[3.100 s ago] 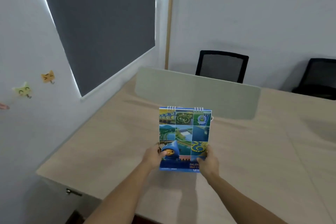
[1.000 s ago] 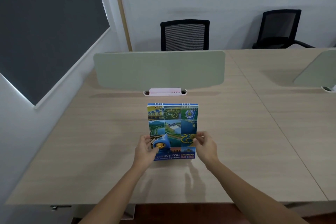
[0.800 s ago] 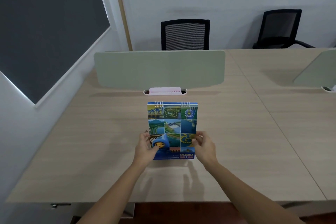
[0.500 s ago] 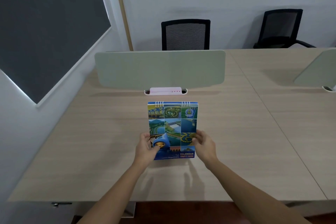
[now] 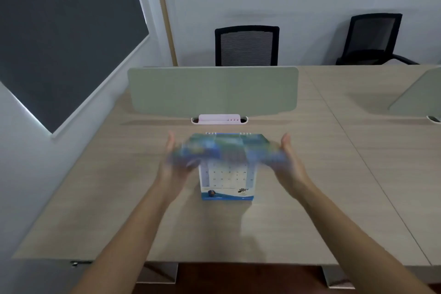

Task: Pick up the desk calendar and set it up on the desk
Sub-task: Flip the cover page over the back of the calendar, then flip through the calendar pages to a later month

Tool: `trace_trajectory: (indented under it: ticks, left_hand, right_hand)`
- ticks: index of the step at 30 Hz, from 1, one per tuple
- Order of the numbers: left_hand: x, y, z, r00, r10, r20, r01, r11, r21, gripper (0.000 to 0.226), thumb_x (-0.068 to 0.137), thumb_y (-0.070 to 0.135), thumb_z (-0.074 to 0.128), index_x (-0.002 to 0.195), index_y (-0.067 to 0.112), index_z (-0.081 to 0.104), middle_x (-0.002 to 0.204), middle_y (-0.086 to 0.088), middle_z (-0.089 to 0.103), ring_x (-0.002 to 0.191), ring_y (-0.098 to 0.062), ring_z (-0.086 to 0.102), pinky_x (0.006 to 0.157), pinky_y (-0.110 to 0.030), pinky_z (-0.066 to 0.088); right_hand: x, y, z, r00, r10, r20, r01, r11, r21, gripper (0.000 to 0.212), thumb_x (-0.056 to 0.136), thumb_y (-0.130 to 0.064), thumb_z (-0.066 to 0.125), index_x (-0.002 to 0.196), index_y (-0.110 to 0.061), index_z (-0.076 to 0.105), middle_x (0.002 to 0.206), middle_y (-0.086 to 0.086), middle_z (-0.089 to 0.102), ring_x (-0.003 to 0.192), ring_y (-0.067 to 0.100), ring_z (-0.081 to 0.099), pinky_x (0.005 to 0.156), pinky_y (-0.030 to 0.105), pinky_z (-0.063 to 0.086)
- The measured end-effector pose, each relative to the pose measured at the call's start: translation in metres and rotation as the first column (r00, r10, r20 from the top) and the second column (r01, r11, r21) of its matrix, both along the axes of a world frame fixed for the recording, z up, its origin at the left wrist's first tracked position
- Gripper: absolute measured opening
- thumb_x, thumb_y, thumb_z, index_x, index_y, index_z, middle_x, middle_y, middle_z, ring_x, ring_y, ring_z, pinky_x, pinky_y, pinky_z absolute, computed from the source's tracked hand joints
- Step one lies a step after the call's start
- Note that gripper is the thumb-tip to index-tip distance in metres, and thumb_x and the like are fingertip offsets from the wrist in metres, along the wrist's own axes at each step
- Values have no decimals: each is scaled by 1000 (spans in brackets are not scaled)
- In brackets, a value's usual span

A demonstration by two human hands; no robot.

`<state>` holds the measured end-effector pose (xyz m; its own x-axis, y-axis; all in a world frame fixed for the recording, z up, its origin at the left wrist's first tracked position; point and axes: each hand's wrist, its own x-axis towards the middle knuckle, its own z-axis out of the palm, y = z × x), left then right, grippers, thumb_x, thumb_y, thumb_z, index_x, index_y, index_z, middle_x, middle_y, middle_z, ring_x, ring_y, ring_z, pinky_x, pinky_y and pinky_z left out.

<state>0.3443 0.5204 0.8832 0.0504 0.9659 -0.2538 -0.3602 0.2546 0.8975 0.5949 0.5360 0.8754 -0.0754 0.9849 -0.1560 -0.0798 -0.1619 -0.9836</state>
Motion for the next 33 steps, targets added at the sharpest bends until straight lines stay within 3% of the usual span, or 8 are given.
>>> trace_trajectory:
  ticks: [2,5,8,12,18,24,28,33]
  left_hand:
    - [-1,23,18,988,106,-108,-97,991,88,67,94,58,14,98,26,72,104,3,65,104,-15,55,92,-36,40]
    - [7,44,3,914,175,-365,-184,983,11,55,91,56,27,118,25,63,133,4,56,126,-16,47,106,-41,32]
    - [16,32,-37,877,31,-479,-81,993,-84,34,91,37,37,92,30,70,107,6,71,104,-15,60,82,-32,43]
    - [27,11,-60,862,94,-498,-153,985,-79,29,92,21,41,98,24,68,97,5,72,83,-8,64,71,-26,49]
    - [24,0,-76,831,125,-542,-126,991,35,32,94,21,40,110,29,67,105,11,71,97,-3,65,72,-16,51]
    - [19,2,-97,804,104,-585,-126,992,4,31,88,18,46,109,25,67,127,3,63,118,-14,58,105,-39,46]
    - [23,3,-86,819,145,-555,-195,980,-32,28,89,13,50,117,14,55,121,2,58,115,-17,55,102,-34,44]
    - [20,4,-86,818,146,-556,-208,977,-50,33,88,15,53,120,15,50,118,3,57,112,-17,55,99,-33,45]
  right_hand:
    - [-3,17,15,994,-55,97,45,994,105,71,88,-64,7,112,-32,67,127,2,59,116,21,51,100,38,41]
    - [-5,32,2,975,-32,219,12,996,92,61,89,-66,13,135,-40,45,145,-4,43,132,18,39,111,44,33]
    - [-6,21,-37,956,28,291,-33,999,15,51,86,-68,27,130,-48,43,139,-9,52,128,16,47,109,47,38]
    - [-13,-2,-68,937,-56,346,42,998,49,34,97,-36,38,128,-32,52,125,-9,59,112,11,53,92,31,43]
    - [-19,-13,-72,897,-123,424,72,988,133,32,98,-24,39,123,-25,59,105,-19,60,93,-3,56,73,9,40]
    - [-24,-11,-78,845,-207,494,124,973,195,33,96,-21,41,123,-21,61,111,0,62,104,14,54,74,15,40]
    - [-28,-12,-78,833,-227,505,142,969,200,34,96,-21,42,125,-16,60,120,8,59,112,23,55,85,27,41]
    - [-32,-16,-81,820,-238,521,159,968,192,37,97,-26,40,127,-14,56,116,3,52,110,24,55,93,39,50]
